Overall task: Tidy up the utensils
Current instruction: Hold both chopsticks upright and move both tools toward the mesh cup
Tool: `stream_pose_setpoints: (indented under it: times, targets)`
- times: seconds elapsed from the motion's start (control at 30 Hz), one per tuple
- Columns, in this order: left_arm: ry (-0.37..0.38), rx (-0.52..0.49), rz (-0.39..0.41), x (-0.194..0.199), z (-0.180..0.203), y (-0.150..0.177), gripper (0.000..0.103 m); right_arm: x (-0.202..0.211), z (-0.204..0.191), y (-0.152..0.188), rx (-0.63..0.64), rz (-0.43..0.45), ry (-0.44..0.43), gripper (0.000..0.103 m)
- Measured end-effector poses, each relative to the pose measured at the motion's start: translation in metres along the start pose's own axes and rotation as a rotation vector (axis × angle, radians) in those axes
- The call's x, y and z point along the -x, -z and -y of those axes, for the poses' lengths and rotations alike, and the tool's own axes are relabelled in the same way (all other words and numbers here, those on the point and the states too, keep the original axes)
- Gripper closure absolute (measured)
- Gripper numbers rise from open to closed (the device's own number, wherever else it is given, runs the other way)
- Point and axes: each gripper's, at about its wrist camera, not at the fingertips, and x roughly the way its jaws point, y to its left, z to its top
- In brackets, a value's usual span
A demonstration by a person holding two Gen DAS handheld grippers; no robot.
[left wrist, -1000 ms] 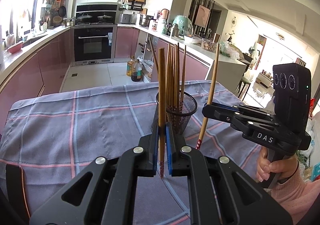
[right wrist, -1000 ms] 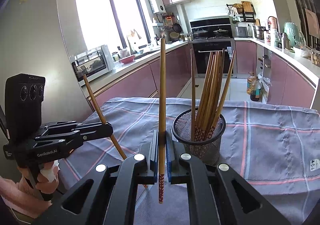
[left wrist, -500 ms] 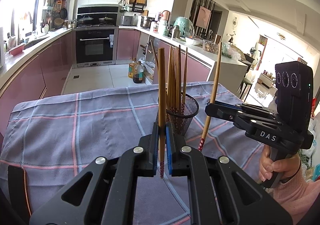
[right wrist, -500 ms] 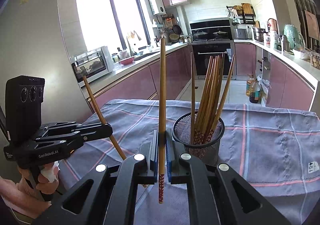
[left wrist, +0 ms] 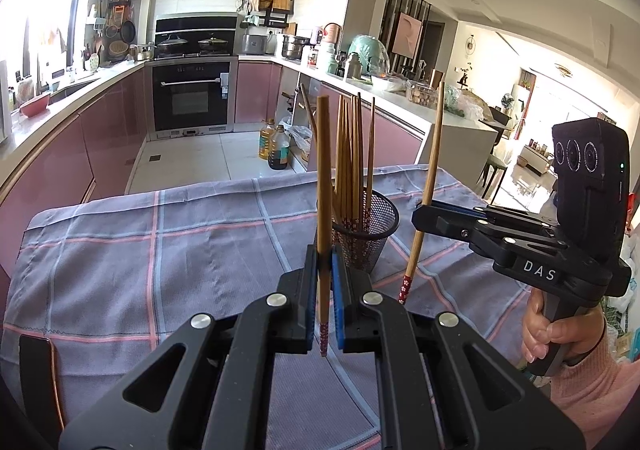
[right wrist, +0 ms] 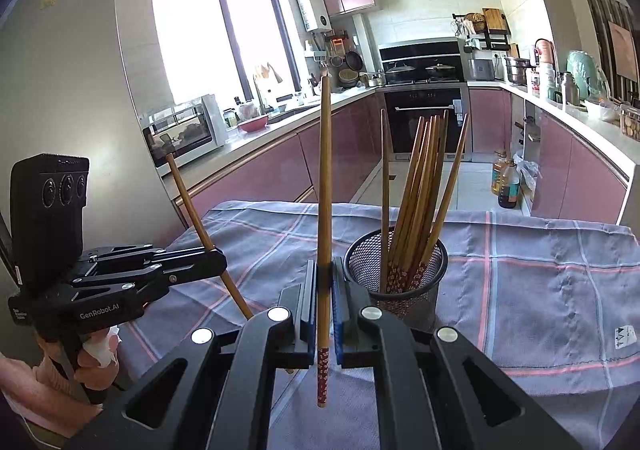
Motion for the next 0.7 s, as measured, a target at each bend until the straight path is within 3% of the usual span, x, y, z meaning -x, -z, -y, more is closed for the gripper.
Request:
stream_pose_setpoints:
  times: [0.7]
  targets:
    - [-0.015, -0.007, 0.005, -0.0031, 0.0023, -0.0012, 0.095, -0.0013, 0.0012, -0.0017, -0.008, 0.005, 0.005, 0.097]
